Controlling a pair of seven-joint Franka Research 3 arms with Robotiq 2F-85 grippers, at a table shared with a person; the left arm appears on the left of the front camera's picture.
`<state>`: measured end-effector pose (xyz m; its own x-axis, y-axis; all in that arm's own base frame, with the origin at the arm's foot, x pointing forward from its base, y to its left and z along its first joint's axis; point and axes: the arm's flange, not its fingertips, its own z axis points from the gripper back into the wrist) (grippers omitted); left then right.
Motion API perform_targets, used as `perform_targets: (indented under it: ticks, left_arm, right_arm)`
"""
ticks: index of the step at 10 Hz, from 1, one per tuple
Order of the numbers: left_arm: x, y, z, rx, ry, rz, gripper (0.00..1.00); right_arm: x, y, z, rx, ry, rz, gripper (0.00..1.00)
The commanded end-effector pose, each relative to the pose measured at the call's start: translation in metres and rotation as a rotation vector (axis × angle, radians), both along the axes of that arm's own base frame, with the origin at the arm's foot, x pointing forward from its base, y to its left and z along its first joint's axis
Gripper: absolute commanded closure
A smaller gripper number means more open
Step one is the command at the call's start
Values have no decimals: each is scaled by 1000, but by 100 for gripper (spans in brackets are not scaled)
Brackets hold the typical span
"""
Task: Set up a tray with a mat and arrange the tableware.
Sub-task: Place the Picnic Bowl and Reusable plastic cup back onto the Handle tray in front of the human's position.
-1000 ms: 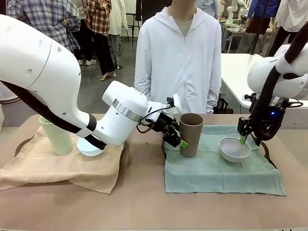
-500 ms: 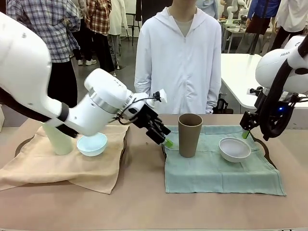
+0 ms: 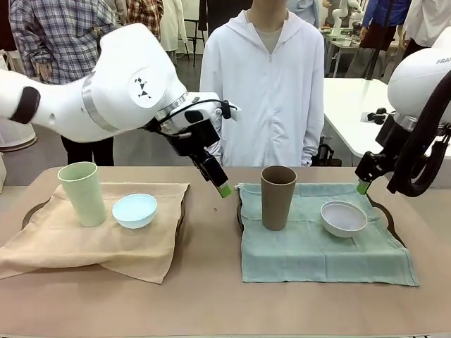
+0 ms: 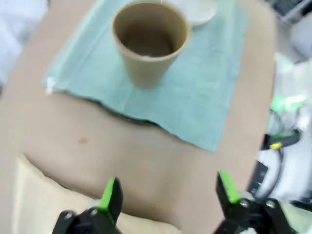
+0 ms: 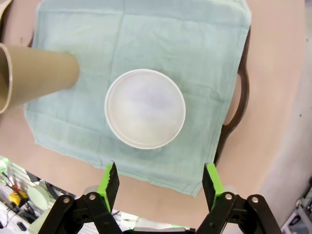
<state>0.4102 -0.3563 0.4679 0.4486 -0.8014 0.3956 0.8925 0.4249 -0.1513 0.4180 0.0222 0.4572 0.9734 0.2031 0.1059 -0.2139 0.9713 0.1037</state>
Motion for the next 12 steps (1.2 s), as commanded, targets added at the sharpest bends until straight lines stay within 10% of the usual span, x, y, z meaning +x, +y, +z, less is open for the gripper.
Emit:
perform_targets:
  ticks: [1,4,12]
  left_arm:
    - [-17,-21,15,167,44,181,0]
    - [-42,-10,41,212,12,355,0]
    - [-29,-11,21,180,-10,260,0]
  right_arm:
    - [-7,-1,-3,-9,0,24,12]
    - [-5,4,0,-36,20,4,12]
    - [-5,2,2,-1,5,7,12]
